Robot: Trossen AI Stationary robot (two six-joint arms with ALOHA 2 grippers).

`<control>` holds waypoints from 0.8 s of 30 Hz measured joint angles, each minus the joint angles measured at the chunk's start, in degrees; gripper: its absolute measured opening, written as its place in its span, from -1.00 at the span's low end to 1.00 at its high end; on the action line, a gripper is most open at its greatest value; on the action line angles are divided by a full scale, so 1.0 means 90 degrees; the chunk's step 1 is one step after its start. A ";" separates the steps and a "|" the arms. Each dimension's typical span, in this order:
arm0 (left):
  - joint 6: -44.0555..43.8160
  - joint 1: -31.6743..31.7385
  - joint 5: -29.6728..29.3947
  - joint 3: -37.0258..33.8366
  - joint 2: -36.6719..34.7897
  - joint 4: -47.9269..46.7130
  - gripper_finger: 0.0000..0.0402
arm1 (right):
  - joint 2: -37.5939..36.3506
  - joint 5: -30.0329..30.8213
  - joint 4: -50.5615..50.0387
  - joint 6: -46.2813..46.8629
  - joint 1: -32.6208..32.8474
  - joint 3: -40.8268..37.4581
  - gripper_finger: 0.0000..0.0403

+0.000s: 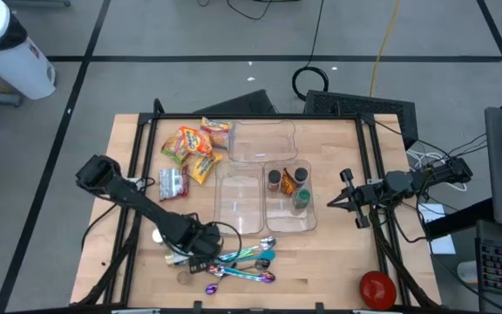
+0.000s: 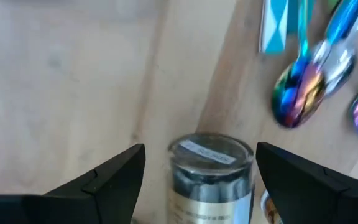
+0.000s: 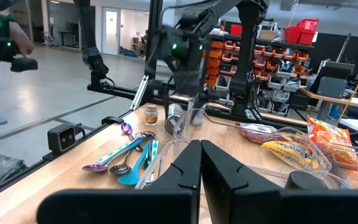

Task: Pick & Place Food Item
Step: Put the gold seasoning bottle into the bottom right transparent bin

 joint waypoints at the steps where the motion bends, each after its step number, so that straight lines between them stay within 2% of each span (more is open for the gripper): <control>1: -0.0120 0.0005 -0.0100 0.0001 -0.0125 0.0000 0.54 | 0.0000 0.0000 0.0000 0.0000 -0.0001 0.0000 -0.98; 7: -0.0964 -0.0397 -0.0203 0.0005 -0.0526 -0.0124 0.54 | 0.0000 -0.0001 0.0000 0.0001 0.0001 0.0000 -0.98; 14: -0.1062 -0.1024 -0.0219 0.0002 -0.0185 -0.0062 0.54 | 0.0000 -0.0001 -0.0002 0.0002 0.0000 0.0000 -0.98; 24: -0.1139 -0.1159 -0.0199 0.0002 0.0234 -0.0057 0.54 | 0.0000 -0.0001 0.0000 0.0002 -0.0001 0.0000 -0.98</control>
